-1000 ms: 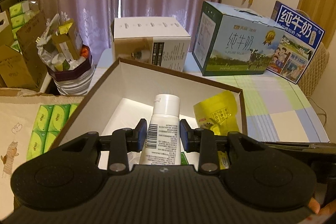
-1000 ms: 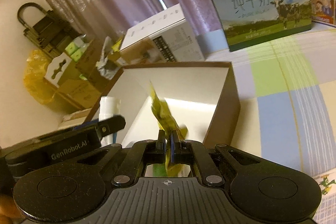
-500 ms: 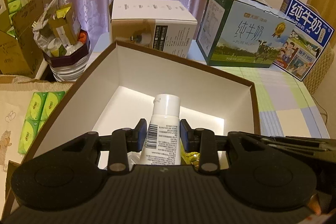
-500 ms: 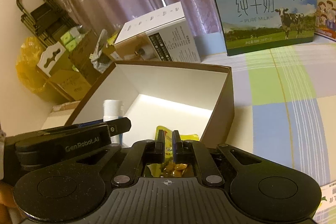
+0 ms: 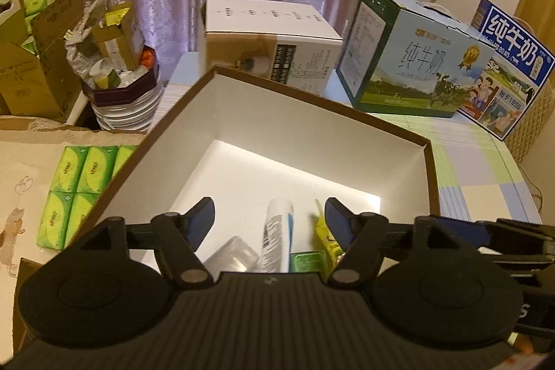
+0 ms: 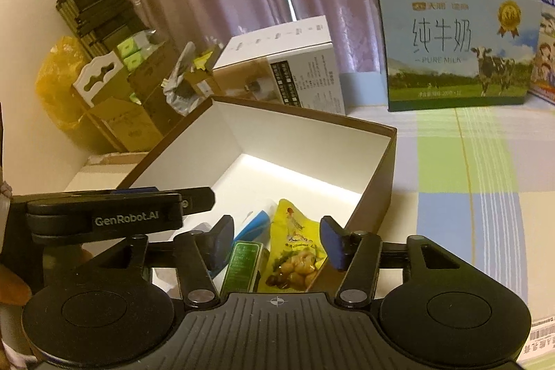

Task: Organize objects
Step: 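Withdraw both tools from the shoebox back toward the remaining items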

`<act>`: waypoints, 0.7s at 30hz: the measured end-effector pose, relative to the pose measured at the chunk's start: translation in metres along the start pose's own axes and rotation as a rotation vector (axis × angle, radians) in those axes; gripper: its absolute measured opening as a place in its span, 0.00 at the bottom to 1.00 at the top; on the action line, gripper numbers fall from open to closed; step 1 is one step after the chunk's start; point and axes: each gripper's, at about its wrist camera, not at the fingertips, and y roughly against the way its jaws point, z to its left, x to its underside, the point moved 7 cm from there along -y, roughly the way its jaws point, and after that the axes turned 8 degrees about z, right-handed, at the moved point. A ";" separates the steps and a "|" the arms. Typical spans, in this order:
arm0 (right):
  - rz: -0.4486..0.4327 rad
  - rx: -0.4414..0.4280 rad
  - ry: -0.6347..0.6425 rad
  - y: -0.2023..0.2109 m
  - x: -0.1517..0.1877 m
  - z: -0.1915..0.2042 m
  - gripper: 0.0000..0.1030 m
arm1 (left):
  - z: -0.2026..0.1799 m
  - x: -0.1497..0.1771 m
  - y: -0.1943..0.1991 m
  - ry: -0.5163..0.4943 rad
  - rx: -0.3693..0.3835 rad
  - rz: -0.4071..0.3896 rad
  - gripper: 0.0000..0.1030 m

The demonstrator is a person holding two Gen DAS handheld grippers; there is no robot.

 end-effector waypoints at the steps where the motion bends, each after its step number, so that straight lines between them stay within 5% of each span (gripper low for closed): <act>1: 0.000 -0.001 0.003 0.001 0.001 0.001 0.54 | 0.002 0.001 0.002 0.002 -0.004 0.002 0.65; 21: -0.056 -0.060 0.023 0.067 0.031 0.024 0.61 | 0.012 0.038 0.082 0.002 -0.043 -0.057 0.79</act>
